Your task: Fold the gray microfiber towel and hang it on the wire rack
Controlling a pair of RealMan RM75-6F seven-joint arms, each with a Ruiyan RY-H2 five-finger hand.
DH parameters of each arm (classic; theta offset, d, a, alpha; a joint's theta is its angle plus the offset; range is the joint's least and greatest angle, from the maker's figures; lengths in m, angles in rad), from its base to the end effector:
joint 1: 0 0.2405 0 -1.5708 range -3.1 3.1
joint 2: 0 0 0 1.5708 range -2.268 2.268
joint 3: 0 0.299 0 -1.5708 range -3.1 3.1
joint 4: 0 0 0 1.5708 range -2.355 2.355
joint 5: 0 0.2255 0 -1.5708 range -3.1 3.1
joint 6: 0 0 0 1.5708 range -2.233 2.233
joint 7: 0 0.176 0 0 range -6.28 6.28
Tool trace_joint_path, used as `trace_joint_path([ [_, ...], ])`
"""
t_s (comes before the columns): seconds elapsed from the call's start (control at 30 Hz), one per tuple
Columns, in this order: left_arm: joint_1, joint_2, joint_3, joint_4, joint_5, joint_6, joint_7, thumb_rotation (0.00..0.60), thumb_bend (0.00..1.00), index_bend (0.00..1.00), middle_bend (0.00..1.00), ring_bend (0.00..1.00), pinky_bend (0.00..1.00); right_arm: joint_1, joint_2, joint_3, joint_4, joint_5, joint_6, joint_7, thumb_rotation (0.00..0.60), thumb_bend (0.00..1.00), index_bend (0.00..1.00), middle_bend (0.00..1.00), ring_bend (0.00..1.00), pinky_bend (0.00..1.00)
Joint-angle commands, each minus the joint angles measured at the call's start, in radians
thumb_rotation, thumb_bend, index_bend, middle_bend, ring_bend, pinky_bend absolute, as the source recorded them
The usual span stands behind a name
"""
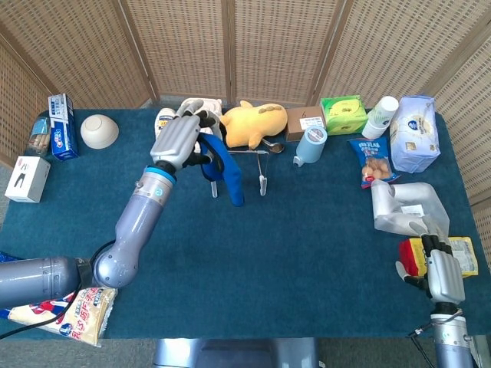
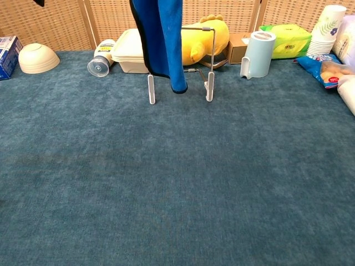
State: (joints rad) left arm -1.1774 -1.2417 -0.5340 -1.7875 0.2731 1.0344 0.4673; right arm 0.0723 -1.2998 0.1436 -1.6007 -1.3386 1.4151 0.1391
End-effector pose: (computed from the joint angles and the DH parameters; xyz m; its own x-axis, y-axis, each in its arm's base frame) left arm 0.0229 0.4871 0.1044 0.0578 0.2068 0.9767 0.9798 -0.1996 -0.0157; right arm -0.3644 -0.2307 0.1105 0.0682 0.0279 0.9973 -0.9864 0.1517 0.0633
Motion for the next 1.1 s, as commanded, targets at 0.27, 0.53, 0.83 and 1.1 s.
trace_joint_path([
  [0.27, -0.012, 0.017, 0.016, 0.029, -0.053, -0.008, -0.004, 0.600, 0.62, 0.75, 0.28, 0.03, 0.00, 0.002, 0.000, 0.001, 0.003, 0.005, -0.006, 0.003, 0.600, 0.28, 0.13, 0.05, 0.00, 0.00],
  [0.53, -0.080, -0.078, 0.040, 0.190, -0.100, -0.002, 0.028, 0.600, 0.62, 0.75, 0.28, 0.03, 0.00, -0.001, -0.001, 0.000, 0.003, 0.005, 0.000, 0.003, 0.600, 0.27, 0.13, 0.05, 0.00, 0.00],
  [0.83, -0.170, -0.241, 0.042, 0.443, -0.138, -0.006, 0.070, 0.600, 0.62, 0.75, 0.29, 0.03, 0.00, -0.007, 0.004, -0.002, -0.007, 0.005, 0.010, -0.003, 0.600, 0.28, 0.13, 0.05, 0.00, 0.00],
  [1.1, -0.236, -0.366, 0.025, 0.640, -0.129, -0.009, 0.101, 0.600, 0.62, 0.73, 0.28, 0.03, 0.00, -0.015, 0.011, 0.000, -0.014, 0.007, 0.023, -0.004, 0.600, 0.28, 0.13, 0.05, 0.00, 0.00],
])
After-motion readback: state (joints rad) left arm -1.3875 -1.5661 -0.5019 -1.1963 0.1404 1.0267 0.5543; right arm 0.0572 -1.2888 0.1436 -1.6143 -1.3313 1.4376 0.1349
